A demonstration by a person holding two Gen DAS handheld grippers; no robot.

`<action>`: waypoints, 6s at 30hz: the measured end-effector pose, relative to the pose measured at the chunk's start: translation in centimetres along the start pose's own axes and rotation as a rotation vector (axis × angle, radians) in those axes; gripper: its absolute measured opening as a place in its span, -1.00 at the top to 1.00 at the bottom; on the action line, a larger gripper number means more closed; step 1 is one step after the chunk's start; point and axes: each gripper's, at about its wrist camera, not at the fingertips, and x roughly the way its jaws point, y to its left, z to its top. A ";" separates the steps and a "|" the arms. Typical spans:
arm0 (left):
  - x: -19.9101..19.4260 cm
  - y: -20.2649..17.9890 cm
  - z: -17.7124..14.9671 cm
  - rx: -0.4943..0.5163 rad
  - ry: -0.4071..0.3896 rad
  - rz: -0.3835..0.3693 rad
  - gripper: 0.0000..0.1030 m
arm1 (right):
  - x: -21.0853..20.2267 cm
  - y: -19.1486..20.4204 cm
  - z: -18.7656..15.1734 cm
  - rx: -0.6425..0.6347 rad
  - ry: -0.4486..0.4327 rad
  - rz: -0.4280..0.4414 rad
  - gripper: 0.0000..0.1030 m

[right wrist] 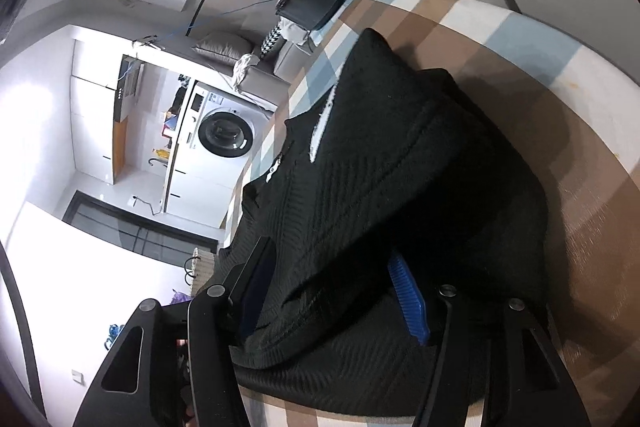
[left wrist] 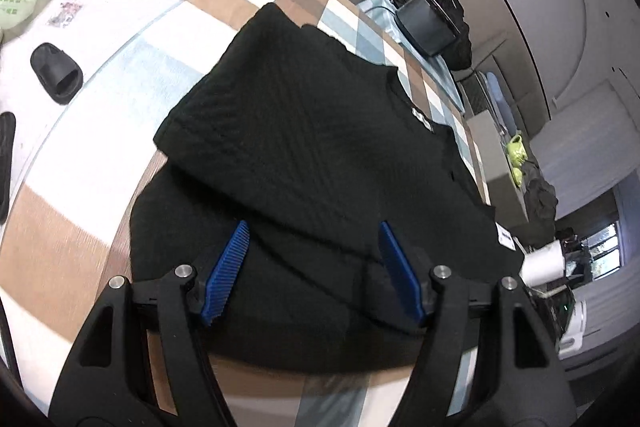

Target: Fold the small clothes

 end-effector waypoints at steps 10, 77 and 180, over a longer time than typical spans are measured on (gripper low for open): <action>1.5 -1.5 3.2 -0.057 -0.107 0.035 0.79 | -0.1 -1.2 1.1 0.106 -0.114 -0.034 -0.05; 0.5 -2.5 11.9 0.043 -0.221 0.097 -0.17 | 4.0 2.9 15.1 0.116 -0.189 -0.075 0.20; 8.7 -5.0 18.8 0.377 -0.030 0.251 -0.82 | 8.1 4.5 17.2 -0.231 -0.022 -0.416 -0.14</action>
